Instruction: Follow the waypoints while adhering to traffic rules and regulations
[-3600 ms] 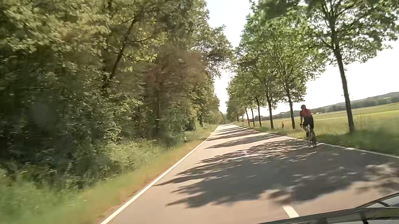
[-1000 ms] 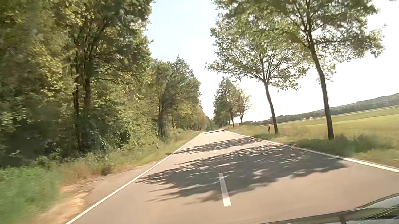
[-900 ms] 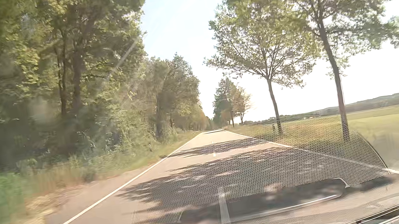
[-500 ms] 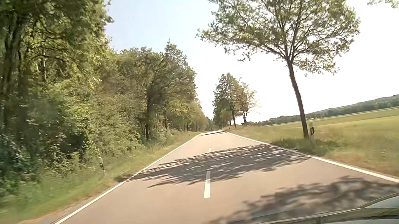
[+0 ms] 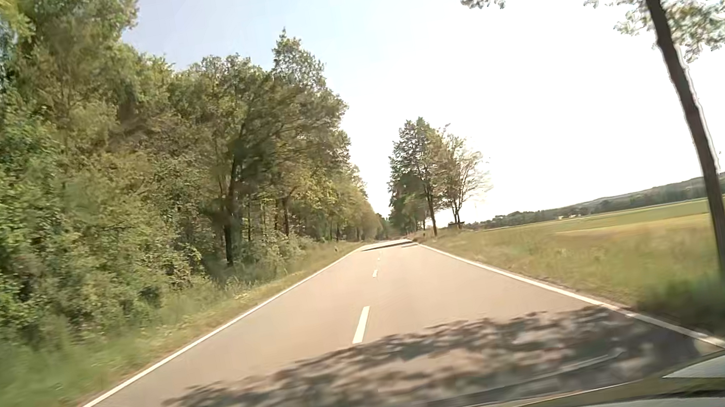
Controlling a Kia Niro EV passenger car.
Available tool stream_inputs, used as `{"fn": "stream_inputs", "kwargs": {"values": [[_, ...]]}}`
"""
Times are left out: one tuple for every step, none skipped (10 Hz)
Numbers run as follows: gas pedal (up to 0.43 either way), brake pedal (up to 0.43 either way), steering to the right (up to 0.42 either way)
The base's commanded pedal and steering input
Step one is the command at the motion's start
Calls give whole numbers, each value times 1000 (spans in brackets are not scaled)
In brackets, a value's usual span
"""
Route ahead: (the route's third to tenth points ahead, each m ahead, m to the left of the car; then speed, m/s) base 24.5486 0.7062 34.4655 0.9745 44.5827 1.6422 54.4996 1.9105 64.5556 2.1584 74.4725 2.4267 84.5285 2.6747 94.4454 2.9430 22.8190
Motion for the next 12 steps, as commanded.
{"fn": "stream_inputs", "kwargs": {"values": [[319, 0, -5], [280, 0, -5], [280, 0, -5], [280, 0, -6], [280, 0, -6], [280, 0, -6], [280, 0, -6], [280, 0, -6], [260, 0, -6], [228, 0, -6], [228, 0, -6], [228, 0, -6]]}}
